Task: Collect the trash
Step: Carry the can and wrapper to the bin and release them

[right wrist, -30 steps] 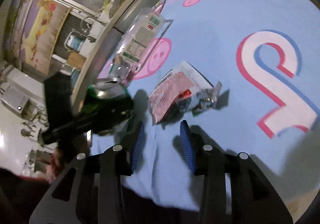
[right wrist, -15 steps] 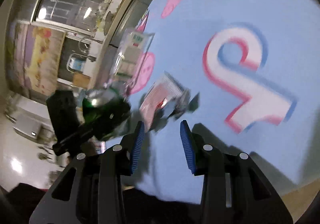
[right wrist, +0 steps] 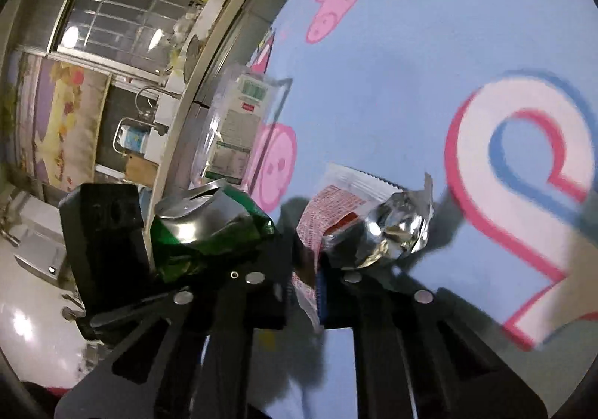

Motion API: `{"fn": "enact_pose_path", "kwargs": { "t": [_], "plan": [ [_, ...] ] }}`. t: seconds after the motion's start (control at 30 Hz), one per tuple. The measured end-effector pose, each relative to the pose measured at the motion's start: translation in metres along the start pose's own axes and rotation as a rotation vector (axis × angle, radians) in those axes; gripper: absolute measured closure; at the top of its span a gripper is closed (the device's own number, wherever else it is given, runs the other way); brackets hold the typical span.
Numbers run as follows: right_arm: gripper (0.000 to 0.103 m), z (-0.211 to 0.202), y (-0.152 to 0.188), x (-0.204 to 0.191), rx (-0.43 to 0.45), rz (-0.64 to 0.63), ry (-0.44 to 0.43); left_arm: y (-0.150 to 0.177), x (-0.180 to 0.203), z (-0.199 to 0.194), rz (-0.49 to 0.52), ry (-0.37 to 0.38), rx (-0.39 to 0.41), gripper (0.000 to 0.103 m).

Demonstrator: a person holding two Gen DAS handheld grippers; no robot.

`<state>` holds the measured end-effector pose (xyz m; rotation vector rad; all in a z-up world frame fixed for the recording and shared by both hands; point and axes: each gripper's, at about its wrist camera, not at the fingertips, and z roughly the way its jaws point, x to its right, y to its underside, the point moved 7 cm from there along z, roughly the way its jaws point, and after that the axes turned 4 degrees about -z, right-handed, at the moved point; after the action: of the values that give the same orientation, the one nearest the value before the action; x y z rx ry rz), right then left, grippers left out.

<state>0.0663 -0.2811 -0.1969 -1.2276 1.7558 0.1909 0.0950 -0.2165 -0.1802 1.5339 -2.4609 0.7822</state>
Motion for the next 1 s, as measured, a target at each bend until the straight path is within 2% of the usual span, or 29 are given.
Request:
{"fn": "enact_pose_path", "kwargs": {
  "t": [0.13,0.3,0.5,0.63,0.77,0.83,0.9,0.93,0.97,1.0],
  "plan": [
    [0.099,-0.025,-0.015,0.002,0.060,-0.063,0.043,-0.008,0.010,0.002,0.017,-0.003,-0.006,0.091],
    [0.099,-0.064,-0.041,0.032,0.145,-0.050,0.084,-0.030,0.058,0.016,0.106,-0.003,-0.029,0.091],
    [0.098,-0.125,-0.088,0.079,0.282,-0.040,0.177,-0.090,0.129,0.055,0.216,0.036,-0.060,0.091],
    [0.096,-0.158,-0.122,0.119,0.320,-0.023,0.265,-0.131,0.172,0.090,0.242,0.082,-0.087,0.091],
    [0.095,-0.173,-0.150,0.150,0.312,-0.028,0.343,-0.164,0.206,0.127,0.289,0.063,-0.093,0.090],
    [0.095,-0.173,-0.160,0.161,0.302,-0.032,0.372,-0.174,0.213,0.140,0.290,0.048,-0.094,0.082],
    [0.092,-0.169,-0.171,0.170,0.287,-0.043,0.401,-0.187,0.218,0.154,0.278,0.027,-0.084,0.066],
    [0.080,-0.168,-0.174,0.175,0.277,-0.043,0.414,-0.193,0.220,0.158,0.276,0.014,-0.076,0.062],
    [0.069,-0.166,-0.177,0.180,0.268,-0.039,0.430,-0.197,0.222,0.161,0.276,0.001,-0.069,0.050],
    [0.051,-0.166,-0.178,0.183,0.268,-0.034,0.442,-0.200,0.223,0.161,0.275,-0.015,-0.061,0.041]
  ]
}}
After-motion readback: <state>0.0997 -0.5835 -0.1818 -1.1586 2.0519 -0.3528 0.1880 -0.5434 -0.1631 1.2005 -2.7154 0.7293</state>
